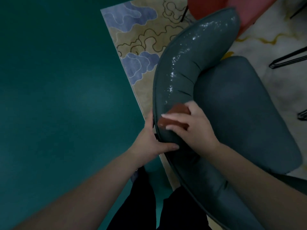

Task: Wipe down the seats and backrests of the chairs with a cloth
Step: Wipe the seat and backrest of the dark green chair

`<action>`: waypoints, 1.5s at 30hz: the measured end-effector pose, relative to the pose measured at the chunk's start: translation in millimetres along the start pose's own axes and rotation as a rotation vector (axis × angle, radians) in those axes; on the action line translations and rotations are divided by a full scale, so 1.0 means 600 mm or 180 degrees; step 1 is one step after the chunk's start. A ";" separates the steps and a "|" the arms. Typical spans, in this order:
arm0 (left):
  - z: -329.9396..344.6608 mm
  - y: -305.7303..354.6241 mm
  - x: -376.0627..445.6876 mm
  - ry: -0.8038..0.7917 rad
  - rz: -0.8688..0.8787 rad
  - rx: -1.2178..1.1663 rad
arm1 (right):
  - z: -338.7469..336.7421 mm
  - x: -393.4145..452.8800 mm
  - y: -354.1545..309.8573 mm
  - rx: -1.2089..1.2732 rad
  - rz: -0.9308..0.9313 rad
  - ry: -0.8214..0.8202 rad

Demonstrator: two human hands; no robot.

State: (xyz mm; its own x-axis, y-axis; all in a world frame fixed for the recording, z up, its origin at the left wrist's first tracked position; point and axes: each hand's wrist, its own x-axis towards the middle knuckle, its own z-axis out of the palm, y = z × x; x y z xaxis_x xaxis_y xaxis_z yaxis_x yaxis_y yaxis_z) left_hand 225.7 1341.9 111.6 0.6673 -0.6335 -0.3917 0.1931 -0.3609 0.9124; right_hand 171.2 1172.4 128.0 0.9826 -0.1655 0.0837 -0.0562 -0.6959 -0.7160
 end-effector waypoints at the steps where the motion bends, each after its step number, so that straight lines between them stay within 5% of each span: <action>1: -0.003 0.002 0.002 -0.0012 -0.0008 0.0020 | 0.005 0.024 -0.001 -0.0099 0.0083 0.0116; 5: -0.018 0.001 0.014 -0.0161 0.0047 -0.0020 | 0.023 0.086 -0.008 -0.0333 0.0416 0.0468; 11: -0.046 0.005 0.045 -0.0232 0.0000 0.0041 | 0.019 0.000 -0.018 -0.0306 0.0282 0.0351; 18: -0.057 0.019 0.071 -0.0376 0.0099 -0.0074 | 0.027 0.133 -0.001 -0.0582 0.0678 0.0733; 24: -0.070 0.036 0.095 -0.0323 0.0094 0.0073 | 0.024 0.058 -0.003 -0.0315 0.0356 0.0565; 31: -0.073 0.042 0.111 -0.0323 0.0007 0.0082 | 0.012 0.183 0.019 -0.0649 0.0622 0.0689; 37: -0.080 0.048 0.126 -0.0243 -0.0036 0.0223 | 0.022 0.090 0.013 -0.0215 0.0299 0.0560; 45: -0.097 0.063 0.165 -0.0217 -0.0045 0.0251 | 0.010 0.220 0.043 -0.0411 0.0801 0.0955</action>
State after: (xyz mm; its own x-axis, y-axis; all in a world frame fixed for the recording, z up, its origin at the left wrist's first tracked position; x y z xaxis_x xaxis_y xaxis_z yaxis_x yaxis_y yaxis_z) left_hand 341.0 1305.6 114.2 0.6138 -0.6721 -0.4141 0.1430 -0.4212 0.8956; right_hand 300.8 1137.0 116.4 0.8412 -0.5250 0.1292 -0.3287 -0.6864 -0.6487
